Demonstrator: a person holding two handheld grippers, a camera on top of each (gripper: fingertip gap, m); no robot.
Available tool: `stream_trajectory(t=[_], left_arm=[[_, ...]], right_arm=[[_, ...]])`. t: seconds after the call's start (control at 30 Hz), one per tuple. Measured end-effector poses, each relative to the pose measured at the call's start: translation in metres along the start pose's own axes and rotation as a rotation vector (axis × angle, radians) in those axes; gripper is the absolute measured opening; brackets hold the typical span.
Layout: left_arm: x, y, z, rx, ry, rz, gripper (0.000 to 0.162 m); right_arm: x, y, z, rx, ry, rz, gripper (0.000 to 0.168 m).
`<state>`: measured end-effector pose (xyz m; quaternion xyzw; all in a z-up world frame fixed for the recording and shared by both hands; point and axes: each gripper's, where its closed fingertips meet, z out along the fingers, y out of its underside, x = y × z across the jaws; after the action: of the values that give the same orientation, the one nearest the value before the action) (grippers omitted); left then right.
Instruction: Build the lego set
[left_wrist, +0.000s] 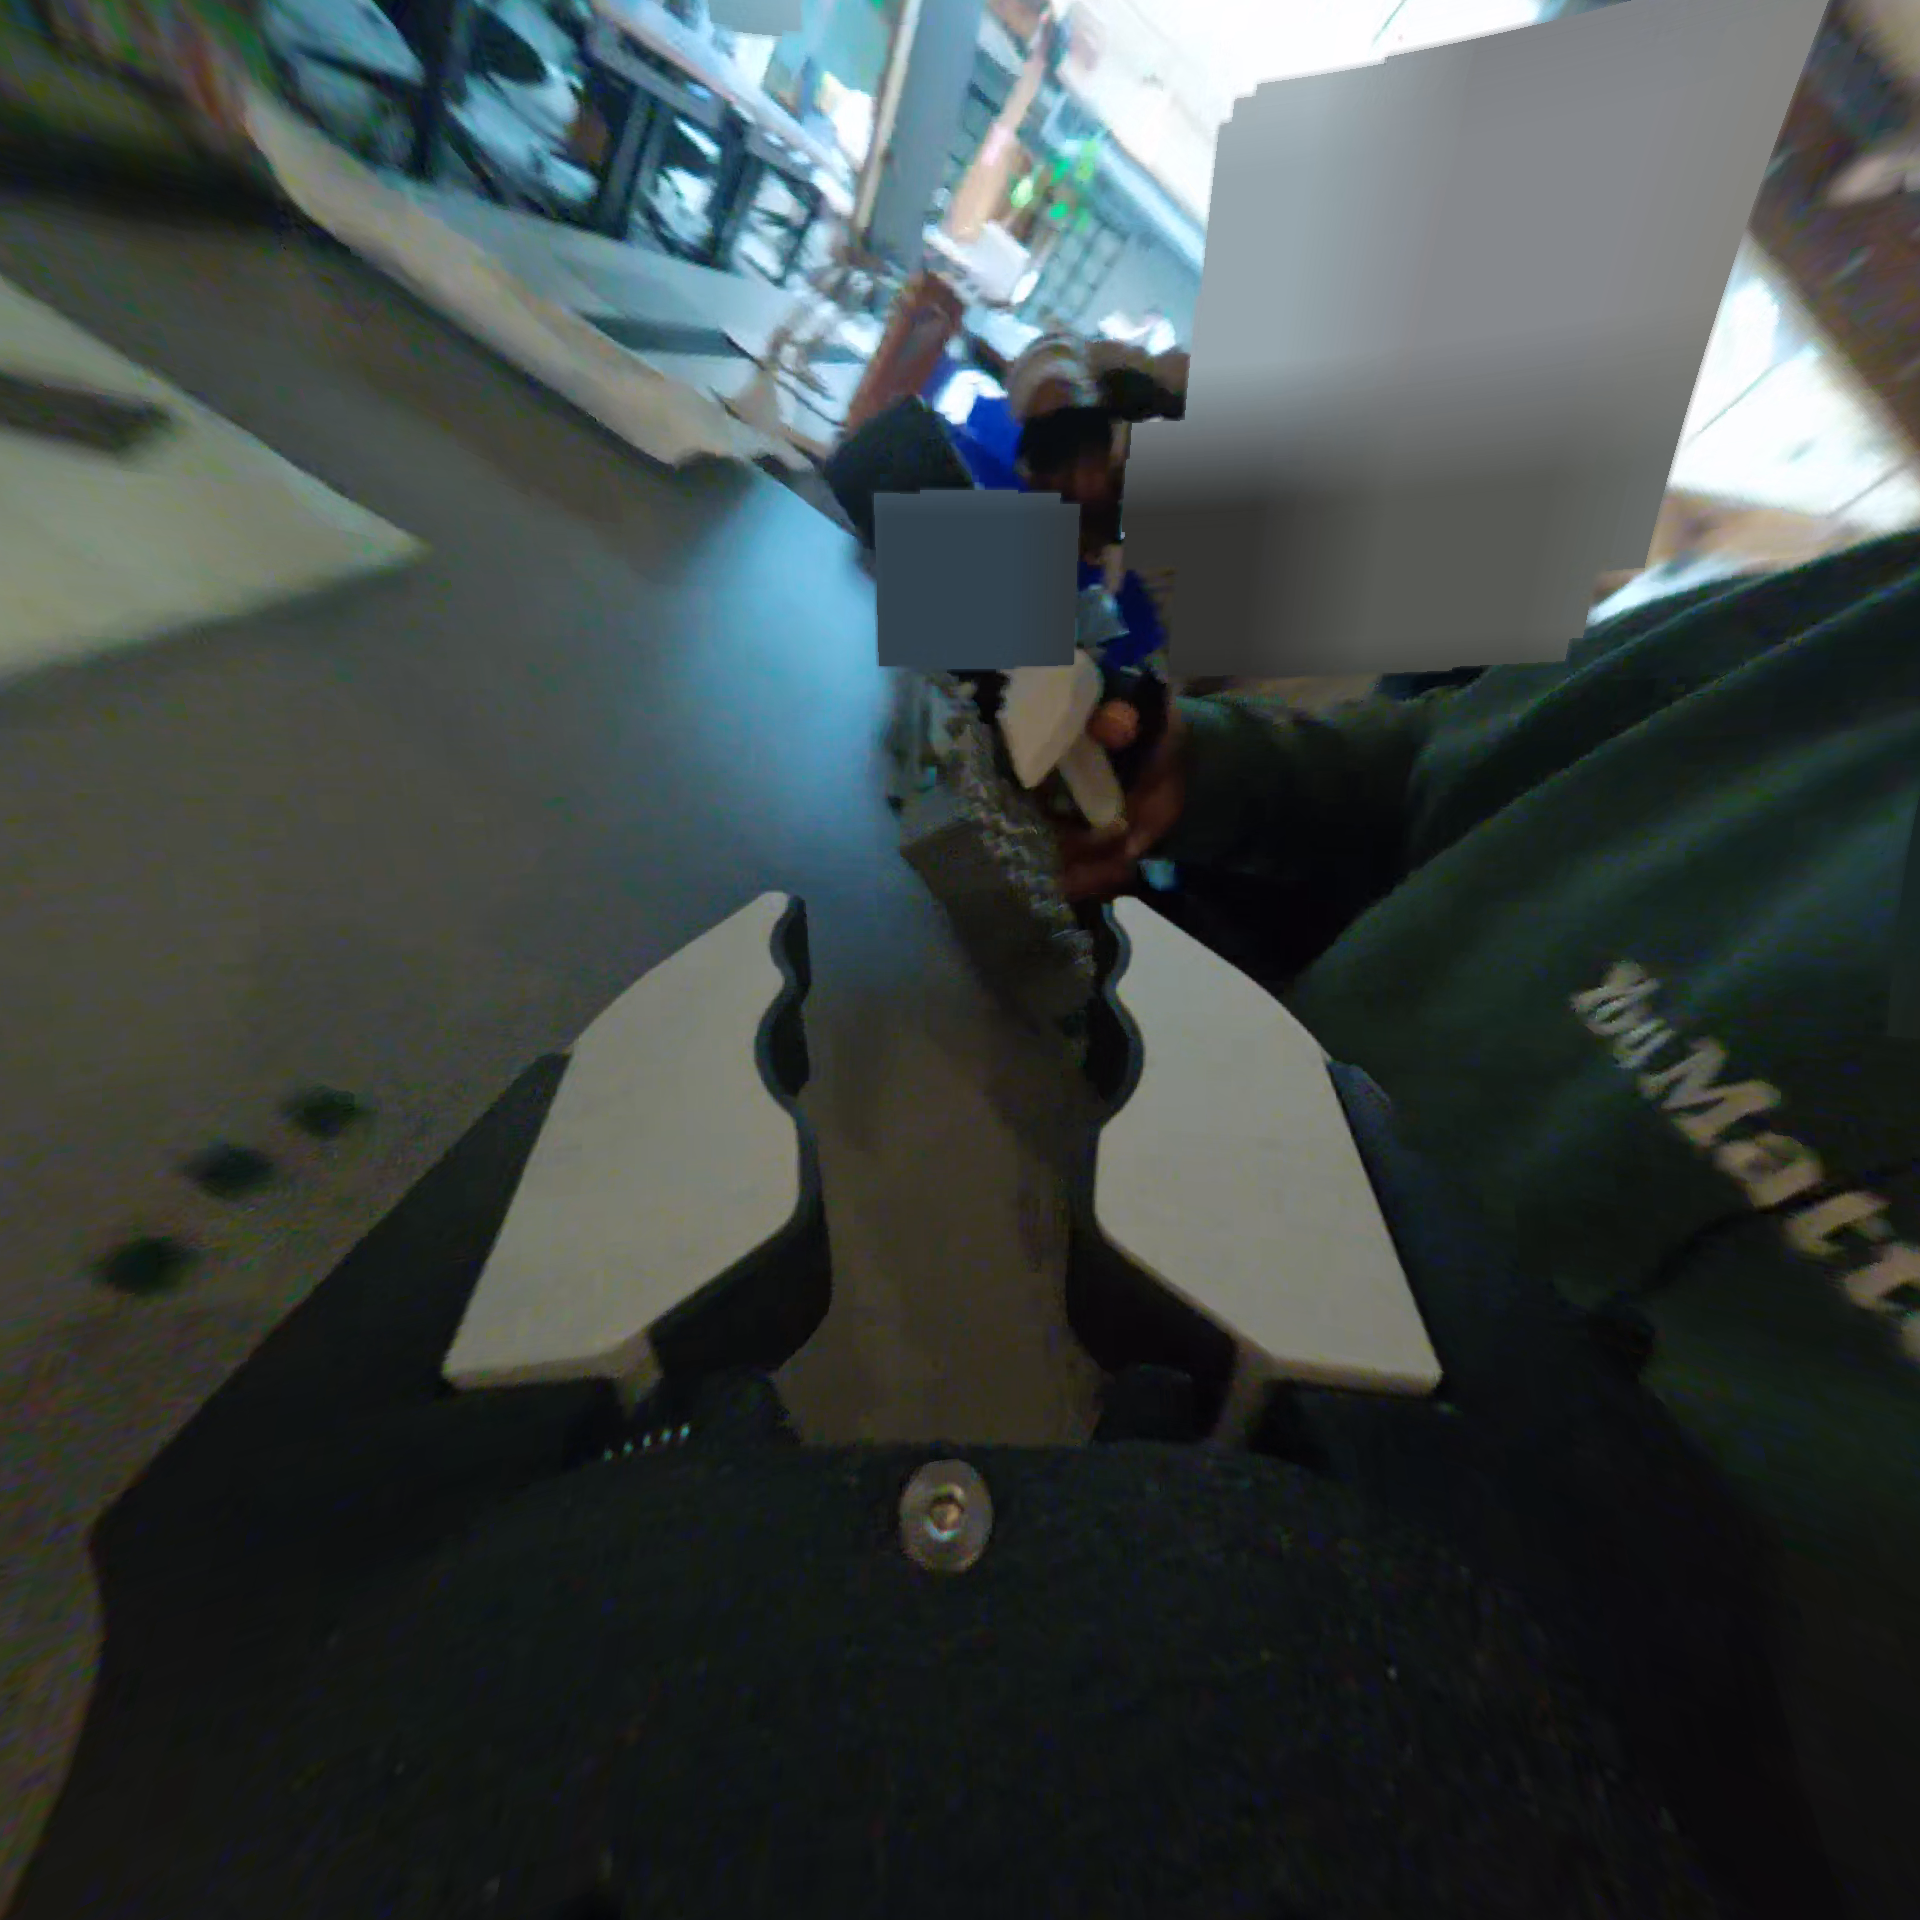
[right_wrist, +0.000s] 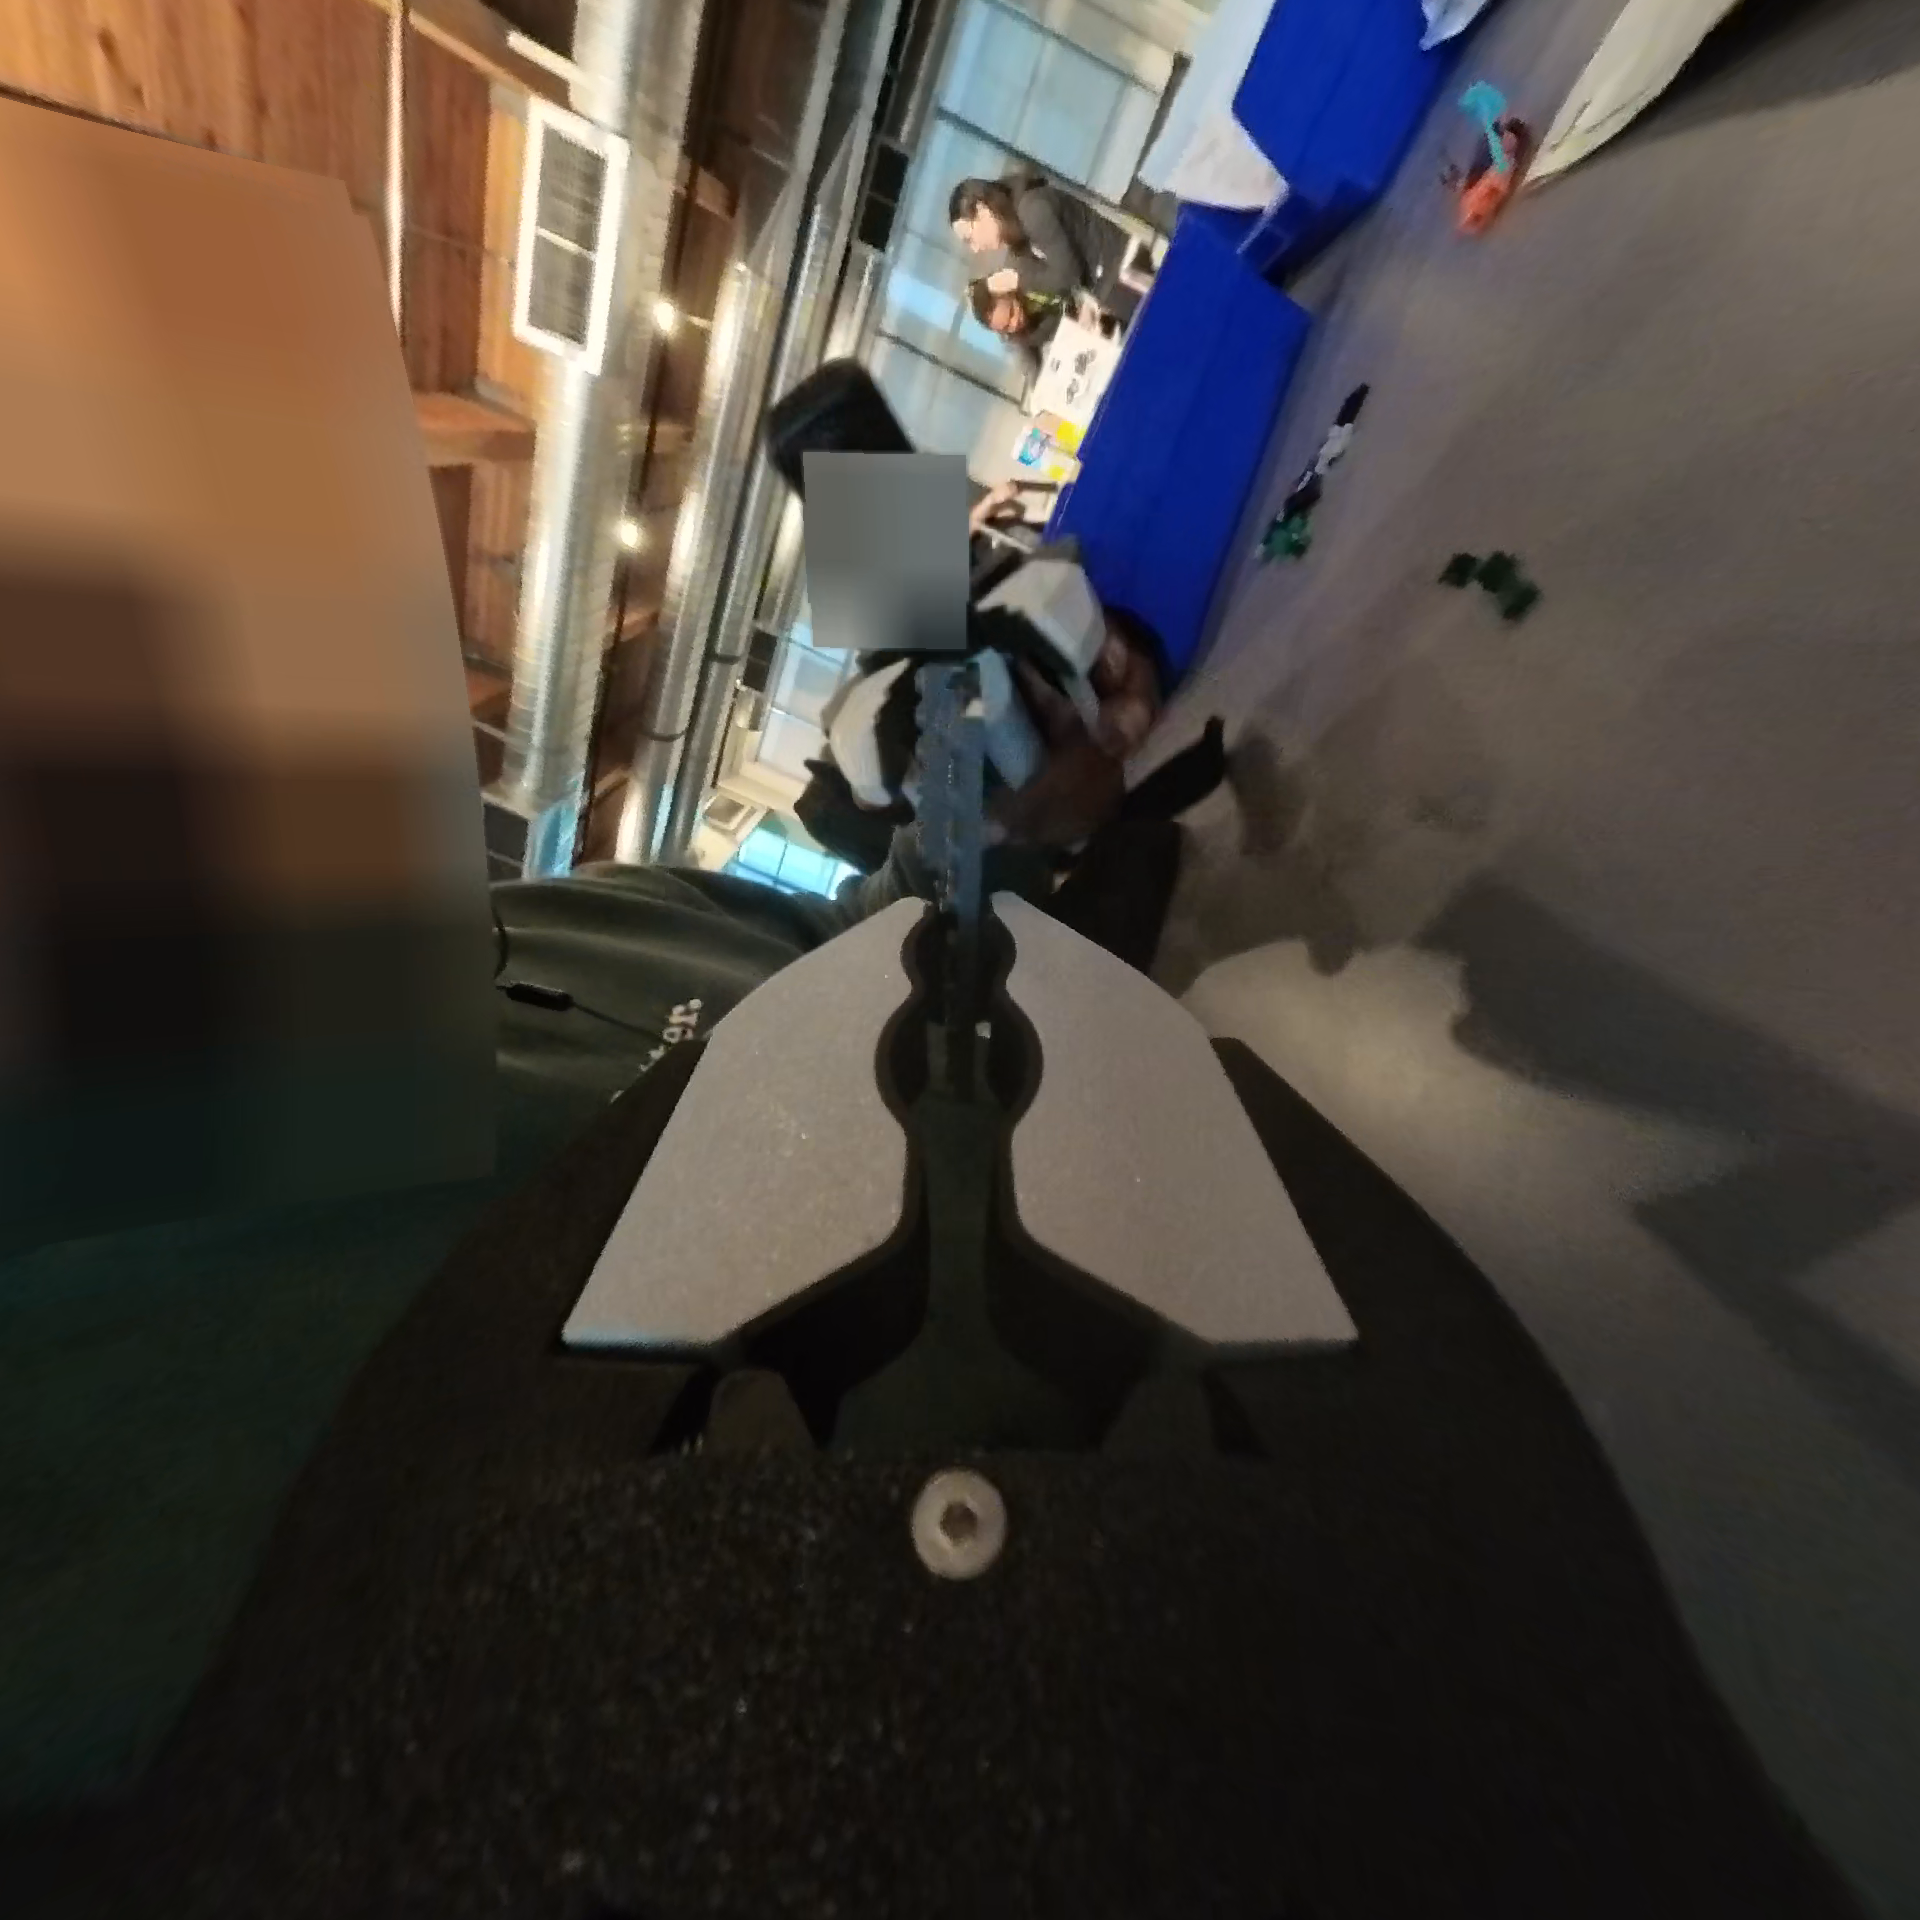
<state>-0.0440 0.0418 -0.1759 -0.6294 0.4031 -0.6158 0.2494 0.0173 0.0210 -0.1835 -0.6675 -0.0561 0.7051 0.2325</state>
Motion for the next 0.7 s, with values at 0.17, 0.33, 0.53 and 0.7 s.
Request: stream_trajectory(t=[0.17, 0.33, 0.53, 0.7], left_arm=[[0.008, 0.003, 0.011, 0.034, 0.075, -0.129, 0.038], [0.011, 0.002, 0.014, 0.06, 0.103, -0.184, 0.021], [0.008, 0.007, 0.015, 0.048, 0.093, -0.214, 0.017], [0.007, 0.01, 0.015, 0.045, 0.088, -0.219, 0.016]], right_arm=[[-0.001, -0.001, 0.001, -0.032, -0.002, -0.035, 0.006], [-0.001, -0.002, 0.0, -0.039, 0.009, -0.07, 0.006], [0.004, -0.001, -0.002, -0.046, 0.073, -0.158, 0.006], [0.005, 0.0, -0.001, -0.052, 0.123, -0.218, 0.005]])
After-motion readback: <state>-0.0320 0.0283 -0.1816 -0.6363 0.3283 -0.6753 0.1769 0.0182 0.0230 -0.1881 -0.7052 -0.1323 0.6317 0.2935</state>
